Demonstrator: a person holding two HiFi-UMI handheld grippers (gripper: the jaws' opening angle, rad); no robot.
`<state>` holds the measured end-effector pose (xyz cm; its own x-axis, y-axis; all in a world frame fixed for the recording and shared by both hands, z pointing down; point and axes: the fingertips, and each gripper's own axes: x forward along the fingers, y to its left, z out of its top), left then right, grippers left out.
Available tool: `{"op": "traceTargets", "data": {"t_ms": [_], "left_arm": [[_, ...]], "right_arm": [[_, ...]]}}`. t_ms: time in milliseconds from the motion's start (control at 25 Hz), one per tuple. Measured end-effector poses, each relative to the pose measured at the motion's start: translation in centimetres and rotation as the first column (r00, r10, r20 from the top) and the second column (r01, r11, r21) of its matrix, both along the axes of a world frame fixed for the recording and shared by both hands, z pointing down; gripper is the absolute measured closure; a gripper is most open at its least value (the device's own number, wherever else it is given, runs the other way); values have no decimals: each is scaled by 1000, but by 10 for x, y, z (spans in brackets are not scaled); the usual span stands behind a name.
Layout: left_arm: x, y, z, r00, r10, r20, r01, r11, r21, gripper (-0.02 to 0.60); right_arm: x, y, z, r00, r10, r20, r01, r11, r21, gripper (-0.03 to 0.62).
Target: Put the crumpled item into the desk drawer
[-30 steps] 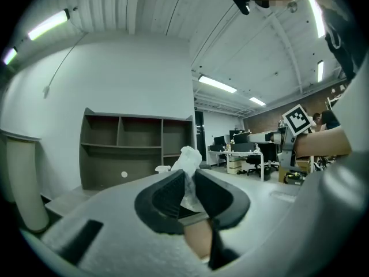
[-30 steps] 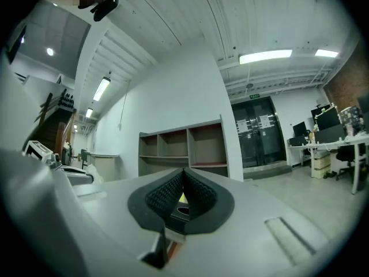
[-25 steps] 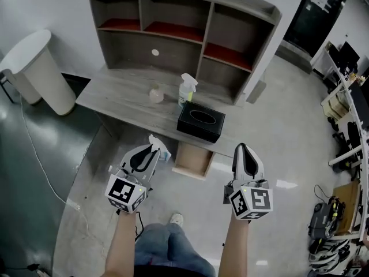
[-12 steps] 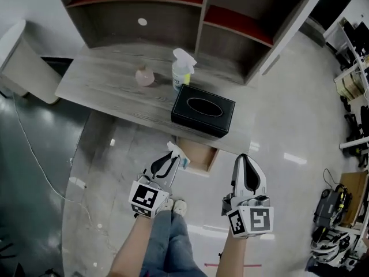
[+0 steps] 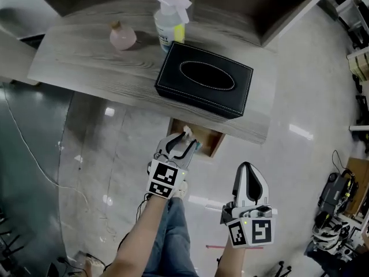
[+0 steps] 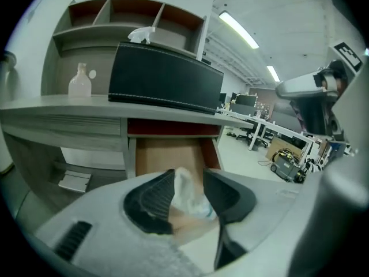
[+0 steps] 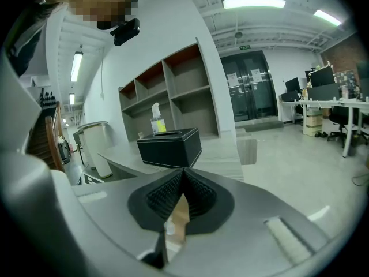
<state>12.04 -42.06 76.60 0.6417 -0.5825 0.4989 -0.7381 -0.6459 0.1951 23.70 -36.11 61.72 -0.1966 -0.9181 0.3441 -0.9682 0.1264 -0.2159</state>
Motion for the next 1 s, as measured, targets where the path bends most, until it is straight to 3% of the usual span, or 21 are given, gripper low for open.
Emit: {"op": "traceTargets", "data": {"t_ms": [80, 240, 520, 760, 1000], "left_arm": [[2, 1, 8, 1000, 7, 5, -7, 1000, -16, 403], [-2, 3, -7, 1000, 8, -6, -8, 1000, -5, 400], [-28, -14, -143, 996, -27, -87, 43, 982, 182, 472], [-53, -44, -285, 987, -51, -153, 106, 922, 374, 509], [-66, -51, -408, 978, -40, -203, 146, 831, 537, 569]], "right_arm": [[2, 0, 6, 1000, 0, 6, 0, 1000, -6, 583], [4, -7, -5, 1000, 0, 12, 0, 1000, 17, 583], [6, -28, -82, 1000, 7, 11, -8, 992, 129, 583], [7, -47, -180, 1000, 6, -9, -3, 964, 265, 583], [8, -53, -265, 999, -5, -44, 22, 921, 388, 583]]}}
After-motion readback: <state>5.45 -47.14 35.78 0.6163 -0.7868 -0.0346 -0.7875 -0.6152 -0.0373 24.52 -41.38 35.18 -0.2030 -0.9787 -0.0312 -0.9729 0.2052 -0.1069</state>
